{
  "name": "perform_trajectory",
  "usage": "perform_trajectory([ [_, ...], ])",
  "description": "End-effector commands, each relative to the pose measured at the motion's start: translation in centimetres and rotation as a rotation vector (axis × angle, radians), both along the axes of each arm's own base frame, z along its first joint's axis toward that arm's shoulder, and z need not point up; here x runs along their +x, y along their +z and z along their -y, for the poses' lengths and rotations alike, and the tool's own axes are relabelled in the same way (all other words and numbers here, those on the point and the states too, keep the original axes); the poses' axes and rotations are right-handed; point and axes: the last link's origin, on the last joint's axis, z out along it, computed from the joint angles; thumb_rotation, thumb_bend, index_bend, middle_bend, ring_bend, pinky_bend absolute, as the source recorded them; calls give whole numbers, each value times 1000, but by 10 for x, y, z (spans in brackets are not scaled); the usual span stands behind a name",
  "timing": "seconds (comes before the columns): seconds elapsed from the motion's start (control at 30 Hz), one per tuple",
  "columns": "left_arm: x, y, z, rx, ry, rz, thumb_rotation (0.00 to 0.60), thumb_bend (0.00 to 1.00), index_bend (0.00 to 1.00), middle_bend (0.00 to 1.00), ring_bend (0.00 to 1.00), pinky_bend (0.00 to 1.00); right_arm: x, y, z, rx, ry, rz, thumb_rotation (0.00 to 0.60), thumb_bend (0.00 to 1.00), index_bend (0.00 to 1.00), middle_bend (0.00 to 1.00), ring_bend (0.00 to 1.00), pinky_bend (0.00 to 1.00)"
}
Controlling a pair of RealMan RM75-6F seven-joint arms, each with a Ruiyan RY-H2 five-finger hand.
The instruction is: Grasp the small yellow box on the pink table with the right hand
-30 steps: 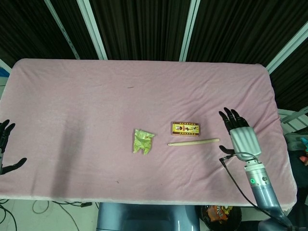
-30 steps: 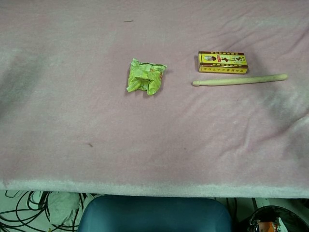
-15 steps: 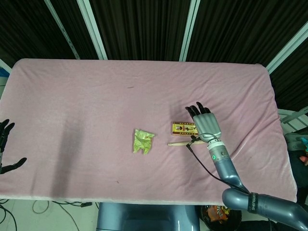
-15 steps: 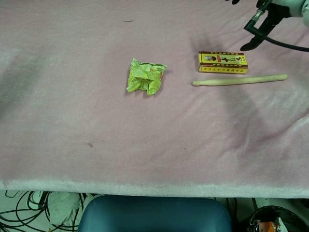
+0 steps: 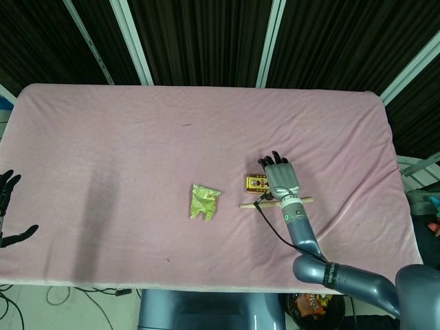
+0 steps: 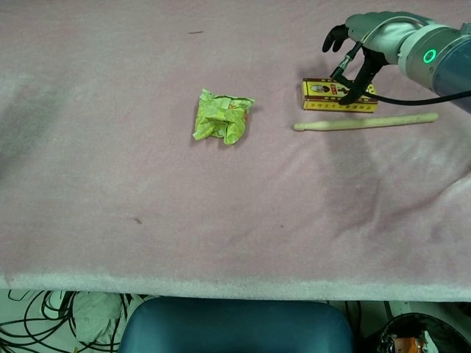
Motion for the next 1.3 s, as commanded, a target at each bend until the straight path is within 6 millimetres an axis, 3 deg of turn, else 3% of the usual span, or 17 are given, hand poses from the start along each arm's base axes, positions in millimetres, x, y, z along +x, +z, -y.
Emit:
perform_trajectory([
  [0.03, 0, 0, 0, 0, 0, 0, 600, 9, 0, 0, 0, 0, -3, -9, 3, 15, -23, 4, 600, 205, 226, 219, 60, 211],
  [0.27, 0, 0, -1, 1, 5, 2, 600, 10, 0, 0, 0, 0, -11, -18, 8, 26, -50, -8, 600, 227, 280, 259, 73, 210],
  [0.47, -1, 0, -2, 1, 9, 3, 600, 10, 0, 0, 0, 0, -17, -21, 11, 24, -64, -6, 600, 304, 376, 348, 114, 211],
  [0.63, -1, 1, -2, 6, 8, 4, 600, 9, 0, 0, 0, 0, -21, -23, 10, 24, -62, -9, 600, 410, 559, 513, 255, 213],
  [0.77, 0, 1, -2, 7, 5, 5, 600, 10, 0, 0, 0, 0, -18, -16, 6, 5, -21, 13, 600, 446, 627, 572, 344, 263],
  [1.0, 0, 0, -2, 10, -3, -5, 600, 10, 0, 0, 0, 0, -11, 18, -8, -72, 58, 126, 600, 448, 631, 576, 364, 312],
  [1.3, 0, -1, 0, 18, -19, -22, 600, 10, 0, 0, 0, 0, -23, 85, -58, -150, 129, 278, 600, 448, 630, 574, 364, 312],
])
